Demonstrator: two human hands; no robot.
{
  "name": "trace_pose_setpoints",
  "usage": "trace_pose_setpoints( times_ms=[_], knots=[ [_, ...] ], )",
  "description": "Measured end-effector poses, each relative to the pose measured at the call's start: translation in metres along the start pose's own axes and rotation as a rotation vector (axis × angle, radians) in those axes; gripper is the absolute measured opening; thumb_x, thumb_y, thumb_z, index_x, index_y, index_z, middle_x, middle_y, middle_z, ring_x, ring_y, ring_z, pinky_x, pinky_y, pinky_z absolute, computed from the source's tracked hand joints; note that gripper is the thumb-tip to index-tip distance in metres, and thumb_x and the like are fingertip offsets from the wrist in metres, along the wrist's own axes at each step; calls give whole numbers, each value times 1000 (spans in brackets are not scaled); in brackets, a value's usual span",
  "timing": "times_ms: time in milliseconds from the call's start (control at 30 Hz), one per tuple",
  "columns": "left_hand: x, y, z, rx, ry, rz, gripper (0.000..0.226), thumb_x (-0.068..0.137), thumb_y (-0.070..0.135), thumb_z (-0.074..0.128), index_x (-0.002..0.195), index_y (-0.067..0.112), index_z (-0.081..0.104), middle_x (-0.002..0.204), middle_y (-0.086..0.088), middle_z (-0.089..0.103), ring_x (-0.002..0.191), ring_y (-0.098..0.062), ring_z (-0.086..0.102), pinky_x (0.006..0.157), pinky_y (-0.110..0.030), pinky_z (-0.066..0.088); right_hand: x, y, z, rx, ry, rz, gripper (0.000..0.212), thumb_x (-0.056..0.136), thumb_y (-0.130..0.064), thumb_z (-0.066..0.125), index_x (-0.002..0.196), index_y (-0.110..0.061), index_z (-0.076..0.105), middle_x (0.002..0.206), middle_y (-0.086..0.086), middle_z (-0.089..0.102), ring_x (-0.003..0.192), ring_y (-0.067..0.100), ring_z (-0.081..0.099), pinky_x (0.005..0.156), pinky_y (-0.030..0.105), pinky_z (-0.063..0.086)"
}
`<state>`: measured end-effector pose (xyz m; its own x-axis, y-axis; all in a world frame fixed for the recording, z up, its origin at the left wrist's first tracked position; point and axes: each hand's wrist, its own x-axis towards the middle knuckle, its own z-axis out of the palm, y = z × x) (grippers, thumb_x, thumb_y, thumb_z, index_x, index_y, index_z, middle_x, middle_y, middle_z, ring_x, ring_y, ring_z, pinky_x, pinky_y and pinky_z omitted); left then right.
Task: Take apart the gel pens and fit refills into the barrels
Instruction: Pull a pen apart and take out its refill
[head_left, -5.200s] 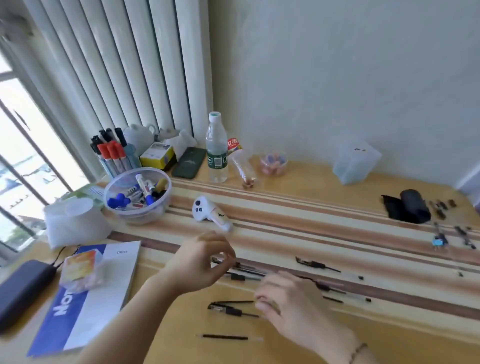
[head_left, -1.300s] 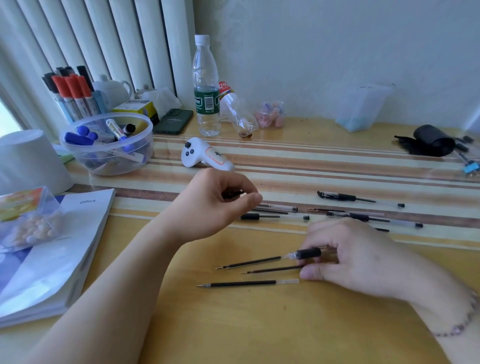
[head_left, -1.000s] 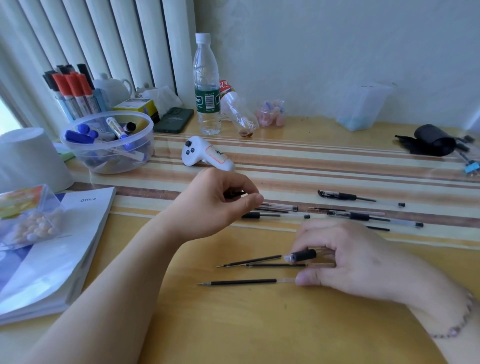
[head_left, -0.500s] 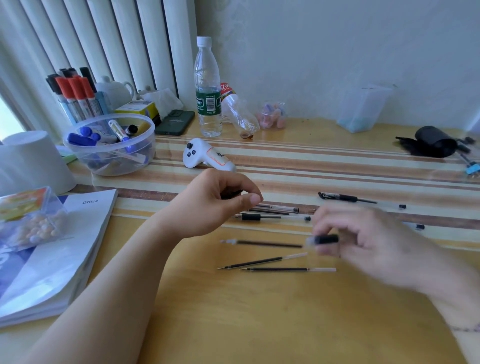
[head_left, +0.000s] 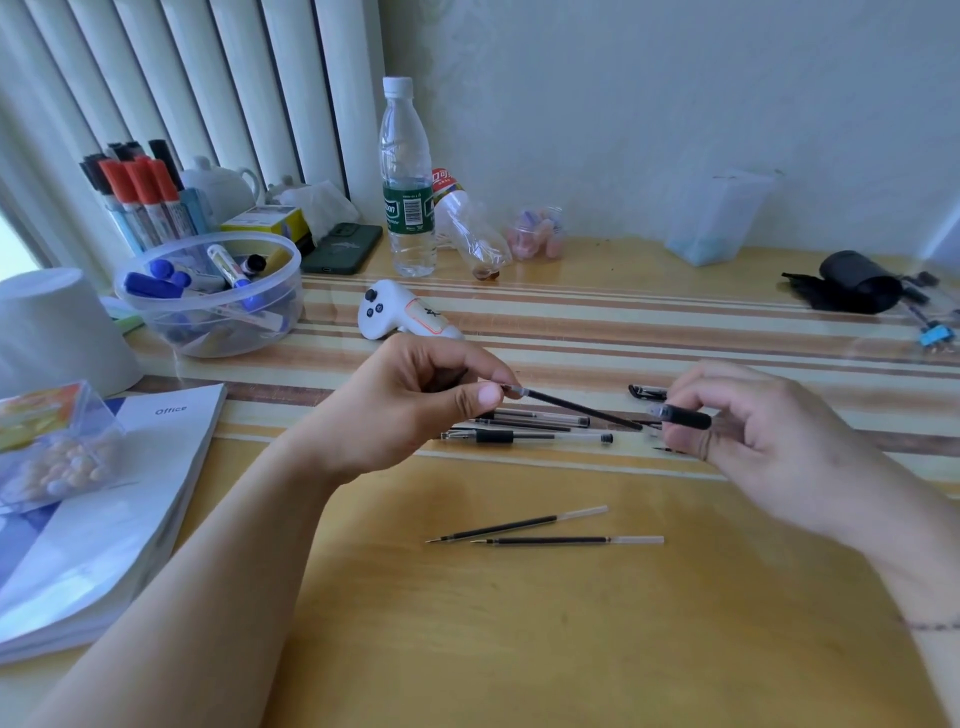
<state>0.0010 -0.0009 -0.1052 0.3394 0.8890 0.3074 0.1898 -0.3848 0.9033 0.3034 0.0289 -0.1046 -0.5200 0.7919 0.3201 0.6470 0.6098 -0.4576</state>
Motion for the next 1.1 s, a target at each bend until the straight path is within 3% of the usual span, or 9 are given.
trace_pose_setpoints(
  times_ms=[233,267,333,400,633,767,933,1000,1100],
  knots=[
    [0,0,3,56,-10,-6,12,91,17,61,93,9,69,56,18,61,48,6,47,53,-1,34,-2,-3,-3,-117,-14,33,24,79,-60,49,78,-37,59,99,-24,57,69,14,61,63,44,52],
    [0,0,3,66,3,-13,14,89,23,64,92,11,71,60,7,64,51,0,49,56,-6,37,-3,-3,-4,-143,-17,31,24,79,-60,48,78,-38,59,100,-25,56,66,11,59,61,42,51],
    [0,0,4,115,27,-32,18,85,32,68,90,16,74,75,-32,60,61,-38,49,63,-28,38,-3,-5,-4,-203,-18,19,22,79,-60,49,78,-40,58,102,-27,54,64,10,55,56,36,49],
    [1,0,5,139,39,-42,19,85,35,68,90,18,74,78,-39,56,66,-48,48,65,-37,36,-3,-6,-5,-241,-6,11,15,82,-53,57,78,-39,59,101,-28,54,63,11,55,54,34,47],
    [2,-2,6,207,100,-55,22,83,42,69,89,22,74,78,-36,59,65,-45,51,64,-38,39,-2,-11,-8,-188,127,-40,10,86,-44,55,79,-37,54,95,-17,58,59,16,50,50,35,45],
    [2,-2,6,211,100,-42,19,83,40,71,88,22,74,72,-35,57,59,-42,46,61,-33,36,-1,-10,-7,-197,159,-35,14,88,-46,48,81,-35,53,94,-18,57,60,7,51,51,35,45],
    [1,-5,10,272,79,-52,6,85,23,73,81,20,74,49,9,41,47,-7,32,47,-17,29,0,-10,-4,-80,212,-41,11,90,-38,55,78,-36,54,92,-17,59,70,-1,54,57,28,43],
    [1,-5,13,321,55,-52,5,84,21,74,80,20,76,50,12,48,48,-4,37,50,-14,32,1,-13,-1,3,248,-56,17,92,-37,52,76,-34,54,85,-12,60,69,6,54,55,21,38],
    [0,-4,15,346,46,-31,7,85,19,74,79,19,76,50,17,52,47,-1,41,51,-10,33,1,-13,5,20,242,-24,31,93,-47,46,69,-29,55,65,-5,53,59,16,49,50,33,38]
  ],
)
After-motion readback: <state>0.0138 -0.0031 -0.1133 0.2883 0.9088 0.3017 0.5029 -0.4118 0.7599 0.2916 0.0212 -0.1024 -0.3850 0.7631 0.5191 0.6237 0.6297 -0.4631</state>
